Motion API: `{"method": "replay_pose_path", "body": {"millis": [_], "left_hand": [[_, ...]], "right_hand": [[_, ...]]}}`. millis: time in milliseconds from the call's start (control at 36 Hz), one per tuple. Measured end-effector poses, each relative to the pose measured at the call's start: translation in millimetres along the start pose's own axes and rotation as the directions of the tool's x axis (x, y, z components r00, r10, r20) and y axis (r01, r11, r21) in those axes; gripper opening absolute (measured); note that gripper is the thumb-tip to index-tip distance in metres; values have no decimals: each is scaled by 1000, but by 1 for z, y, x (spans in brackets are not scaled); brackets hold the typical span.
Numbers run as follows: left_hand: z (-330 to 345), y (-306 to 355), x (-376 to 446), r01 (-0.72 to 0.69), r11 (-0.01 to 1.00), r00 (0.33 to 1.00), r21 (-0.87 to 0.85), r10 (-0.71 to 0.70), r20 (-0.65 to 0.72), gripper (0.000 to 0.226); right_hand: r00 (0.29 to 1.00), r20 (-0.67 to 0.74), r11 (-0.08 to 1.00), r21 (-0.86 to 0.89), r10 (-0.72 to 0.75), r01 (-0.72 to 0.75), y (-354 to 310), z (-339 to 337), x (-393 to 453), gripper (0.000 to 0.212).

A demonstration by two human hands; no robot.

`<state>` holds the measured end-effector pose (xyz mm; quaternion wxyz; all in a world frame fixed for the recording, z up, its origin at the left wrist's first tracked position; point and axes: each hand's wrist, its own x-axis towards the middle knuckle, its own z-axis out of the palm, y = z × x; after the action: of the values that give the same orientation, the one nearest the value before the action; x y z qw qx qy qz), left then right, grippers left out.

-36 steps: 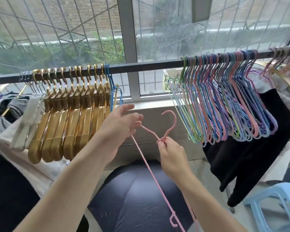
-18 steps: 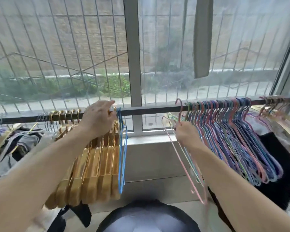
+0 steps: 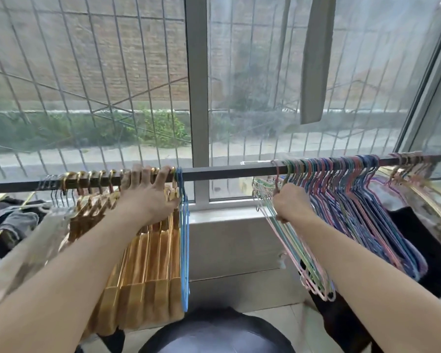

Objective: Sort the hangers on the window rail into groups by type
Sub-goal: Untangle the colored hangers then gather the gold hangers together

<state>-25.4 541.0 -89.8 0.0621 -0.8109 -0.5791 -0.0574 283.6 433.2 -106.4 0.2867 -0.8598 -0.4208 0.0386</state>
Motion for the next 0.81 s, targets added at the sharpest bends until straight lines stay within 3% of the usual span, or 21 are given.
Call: {"method": "replay_pose_path", "body": {"millis": [222, 472, 611, 694, 806], "left_hand": [[2, -1, 1, -32, 999, 995, -18, 31, -95, 87], [5, 1, -1, -57, 998, 993, -27, 54, -101, 88], [3, 0, -1, -59, 998, 995, -16, 57, -81, 92], [2, 0, -2, -51, 999, 996, -3, 50, -80, 94], [5, 1, -2, -48, 999, 995, 0, 47, -92, 97]], "right_hand": [[1000, -11, 985, -172, 8, -10, -1, -5, 6, 23], [998, -65, 939, -344, -9, -14, 6, -15, 15, 21], [992, -88, 900, -432, -95, 48, -2, -10, 7, 14], [981, -28, 922, -348, -192, 170, -23, 3, -3, 19], [946, 217, 965, -46, -242, 258, -58, 34, -23, 28]]}}
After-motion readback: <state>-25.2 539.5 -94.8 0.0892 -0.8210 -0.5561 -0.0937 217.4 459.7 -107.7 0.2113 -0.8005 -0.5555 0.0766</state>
